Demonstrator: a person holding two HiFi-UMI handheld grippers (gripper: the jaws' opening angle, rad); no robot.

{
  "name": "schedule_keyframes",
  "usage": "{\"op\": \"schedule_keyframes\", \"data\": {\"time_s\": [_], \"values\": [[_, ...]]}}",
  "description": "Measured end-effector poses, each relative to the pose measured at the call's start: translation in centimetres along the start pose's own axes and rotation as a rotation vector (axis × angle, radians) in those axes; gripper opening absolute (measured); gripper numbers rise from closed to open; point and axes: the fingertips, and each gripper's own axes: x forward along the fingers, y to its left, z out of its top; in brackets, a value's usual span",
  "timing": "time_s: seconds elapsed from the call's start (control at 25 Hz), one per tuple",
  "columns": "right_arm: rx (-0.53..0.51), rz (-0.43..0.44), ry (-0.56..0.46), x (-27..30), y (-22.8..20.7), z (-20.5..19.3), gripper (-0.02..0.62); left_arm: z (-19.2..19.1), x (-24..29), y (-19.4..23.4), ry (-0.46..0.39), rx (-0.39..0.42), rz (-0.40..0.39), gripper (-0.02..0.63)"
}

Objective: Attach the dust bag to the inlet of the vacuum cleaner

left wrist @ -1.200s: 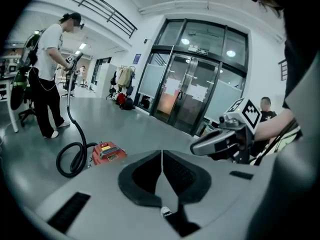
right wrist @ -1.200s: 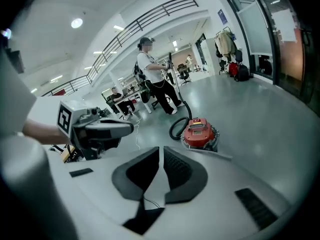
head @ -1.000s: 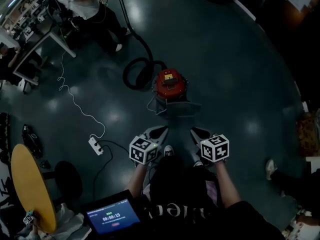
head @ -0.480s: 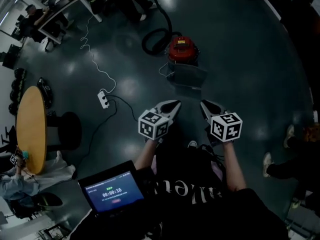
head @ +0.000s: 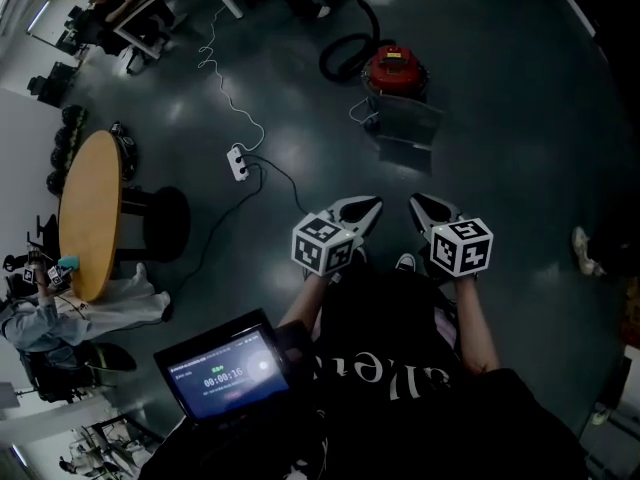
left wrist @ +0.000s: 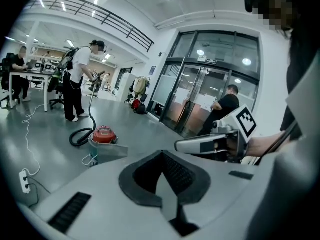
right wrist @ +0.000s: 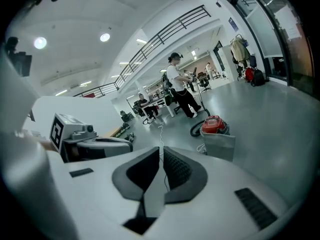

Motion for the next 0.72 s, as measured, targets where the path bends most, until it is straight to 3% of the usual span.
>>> {"op": "schedule_keyframes", "data": {"time_s": [0.48,0.72], "values": [[-0.001,-0.038,-0.032,-1.7,8.8,-4.2,0.040,-3.6,-9.1,-1.6,-0.044,0.004,-0.046,0.005],[-0.011,-0.062,-0.051,-1.5,14.5,-7.1,0.040,-7.8,-14.8,-2.3,-0.037,0.007,-0.092,0.005]]}}
